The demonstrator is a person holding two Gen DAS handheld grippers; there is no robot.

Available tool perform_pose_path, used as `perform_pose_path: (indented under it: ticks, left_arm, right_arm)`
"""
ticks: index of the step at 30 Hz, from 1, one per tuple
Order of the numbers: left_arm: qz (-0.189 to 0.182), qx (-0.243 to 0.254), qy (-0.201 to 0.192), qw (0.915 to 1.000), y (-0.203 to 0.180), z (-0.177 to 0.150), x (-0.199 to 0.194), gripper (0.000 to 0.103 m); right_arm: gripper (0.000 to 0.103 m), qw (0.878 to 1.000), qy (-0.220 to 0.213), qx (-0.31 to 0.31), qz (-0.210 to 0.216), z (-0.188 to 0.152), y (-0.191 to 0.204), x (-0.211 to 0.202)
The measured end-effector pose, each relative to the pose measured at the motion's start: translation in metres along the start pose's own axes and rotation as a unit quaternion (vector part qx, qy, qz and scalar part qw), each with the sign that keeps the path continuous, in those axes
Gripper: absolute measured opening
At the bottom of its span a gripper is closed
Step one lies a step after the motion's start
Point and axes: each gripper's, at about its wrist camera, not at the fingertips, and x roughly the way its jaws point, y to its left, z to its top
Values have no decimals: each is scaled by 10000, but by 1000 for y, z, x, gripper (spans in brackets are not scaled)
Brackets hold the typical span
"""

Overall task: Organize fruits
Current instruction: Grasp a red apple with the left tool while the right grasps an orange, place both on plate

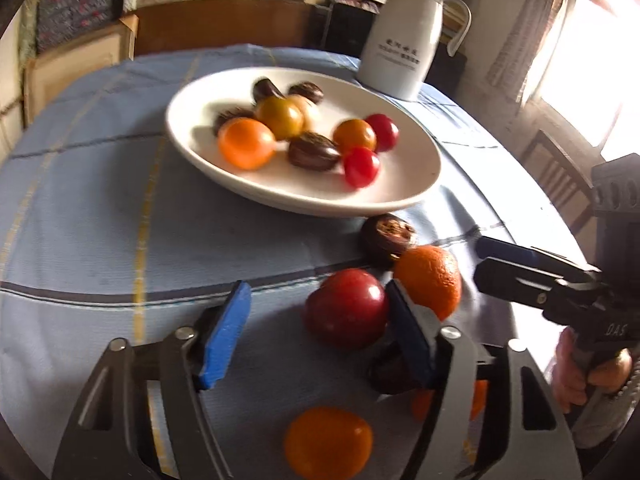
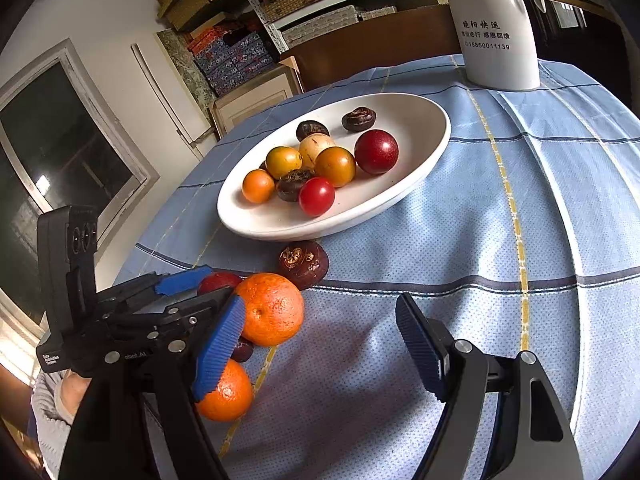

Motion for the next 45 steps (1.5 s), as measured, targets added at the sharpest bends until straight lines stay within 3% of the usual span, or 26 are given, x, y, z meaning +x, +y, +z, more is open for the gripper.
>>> perform_pose_path:
  ticks: [1,4,9,13,16,21,24,25,26,30,34,38,45]
  left_arm:
    - [-14,41,4,10000,-2,1,1,63]
    - [-407,-6,45,9992,-4,0,2,39]
    - [-80,-94,-189,9997,0,-3,-9,39]
    - [622,-368,-562,9958,18,-1,-24,39]
    - [592,-542,-493,9956,26,-1,-23,39]
    - [571,-380,-358,9970,21,-1,-17,39]
    - [549,-422,-284,9972,24,-2,-14,39]
    - [540,-431,-267,9973,24,-2,-12,39]
    - [534,-435,-266,9973,24,-2,-12,39]
    - [478,-472,-253,9974,26,-3,-12,39]
    - [433,-543,-326,9971,27,-3,-15,39]
    - [393,-589,-566,9959,25,1,-26,39]
    - [301,-306,-786,9960,2,47,-31,39]
  right_arm:
    - [78,10000,4,-5,6,0,0,0]
    - [78,10000,7,7,23,0,0,0]
    - [78,9999,69,61,119,-1,-1,2]
    - [78,9989,230,232,339,0,-2,8]
    - [77,9967,407,429,550,0,-2,17]
    - [75,9969,411,412,520,2,9,25]
    - [63,9969,420,401,527,3,12,31]
    - [51,9957,465,407,692,3,14,33]
    - [47,9949,500,376,789,3,17,34]
    - [46,9974,408,-3,588,2,28,33]
    - [45,9973,337,174,624,3,19,27]
    - [45,9969,-38,383,689,7,6,9]
    - [45,9952,-471,590,628,53,-12,-12]
